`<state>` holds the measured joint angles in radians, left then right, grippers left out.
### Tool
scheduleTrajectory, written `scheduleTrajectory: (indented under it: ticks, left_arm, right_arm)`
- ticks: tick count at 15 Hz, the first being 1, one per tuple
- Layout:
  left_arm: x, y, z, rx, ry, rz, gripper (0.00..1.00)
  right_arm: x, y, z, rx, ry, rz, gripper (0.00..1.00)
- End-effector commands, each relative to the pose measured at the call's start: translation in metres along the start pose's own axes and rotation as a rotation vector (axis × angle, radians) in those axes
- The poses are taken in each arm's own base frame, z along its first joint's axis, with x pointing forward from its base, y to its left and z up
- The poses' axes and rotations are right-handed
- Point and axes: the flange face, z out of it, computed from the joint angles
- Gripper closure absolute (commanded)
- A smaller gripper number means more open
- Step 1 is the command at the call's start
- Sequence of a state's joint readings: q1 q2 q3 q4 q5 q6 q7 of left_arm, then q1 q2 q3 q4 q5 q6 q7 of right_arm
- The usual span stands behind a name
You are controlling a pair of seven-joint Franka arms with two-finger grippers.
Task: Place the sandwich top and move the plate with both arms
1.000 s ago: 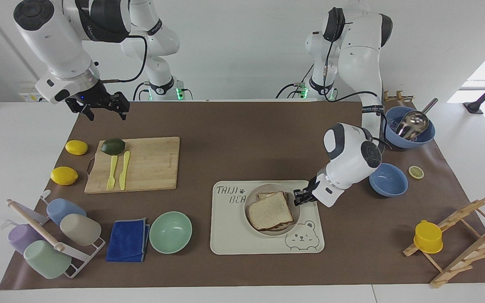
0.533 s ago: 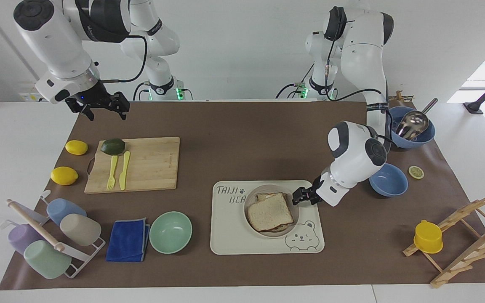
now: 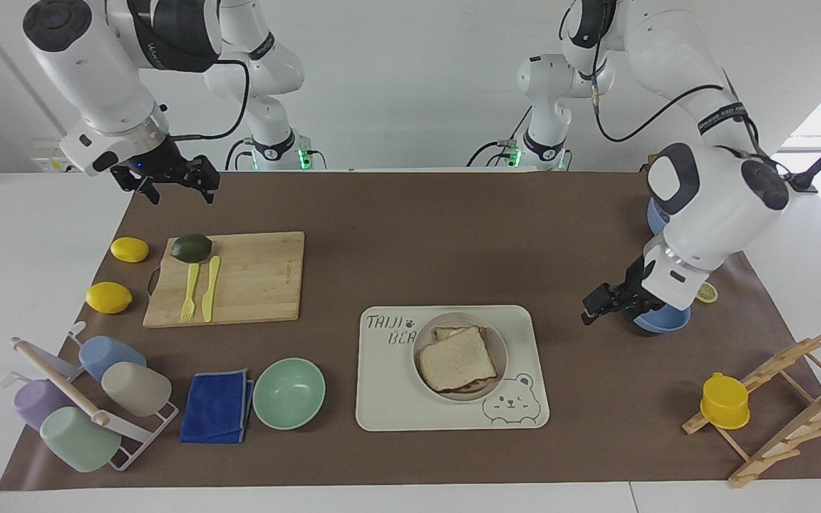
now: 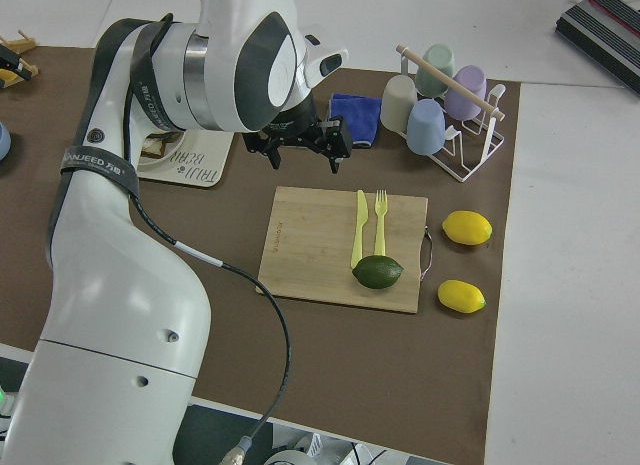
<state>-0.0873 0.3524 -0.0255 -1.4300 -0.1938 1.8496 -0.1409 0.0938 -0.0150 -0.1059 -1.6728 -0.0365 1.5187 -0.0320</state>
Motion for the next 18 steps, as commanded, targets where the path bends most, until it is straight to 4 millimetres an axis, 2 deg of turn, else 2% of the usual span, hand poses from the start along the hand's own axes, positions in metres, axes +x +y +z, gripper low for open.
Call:
scheduleTrajectory:
  ticks: [1, 3, 6, 9, 11, 14, 18]
  left_arm:
    - [-0.033, -0.004, -0.059, 0.069, -0.003, 0.020, 0.00]
    - [-0.055, -0.008, -0.094, 0.133, -0.011, 0.031, 0.00]
    - [-0.098, 0.000, -0.127, 0.160, -0.062, 0.049, 0.00]
    - [-0.134, 0.005, -0.126, 0.173, -0.120, 0.064, 0.00]
    - [-0.148, -0.001, -0.110, 0.180, -0.147, 0.046, 0.00]
    - [-0.147, -0.003, -0.110, 0.175, -0.141, 0.046, 0.00]
    - [-0.130, -0.003, -0.139, 0.170, -0.133, 0.036, 0.00]
  right_arm:
    - [-0.005, 0.004, -0.001, -0.007, -0.006, -0.016, 0.00]
    - [-0.005, 0.004, -0.001, -0.007, -0.006, -0.016, 0.00]
    - [-0.005, 0.004, -0.001, -0.007, -0.006, -0.018, 0.00]
    - [-0.005, 0.004, -0.001, -0.007, -0.006, -0.016, 0.00]
    - [-0.004, 0.004, -0.001, -0.008, -0.007, -0.017, 0.00]
    - [-0.004, 0.004, -0.001, -0.008, -0.007, -0.017, 0.00]
    - [-0.005, 0.004, -0.001, -0.007, -0.006, -0.016, 0.00]
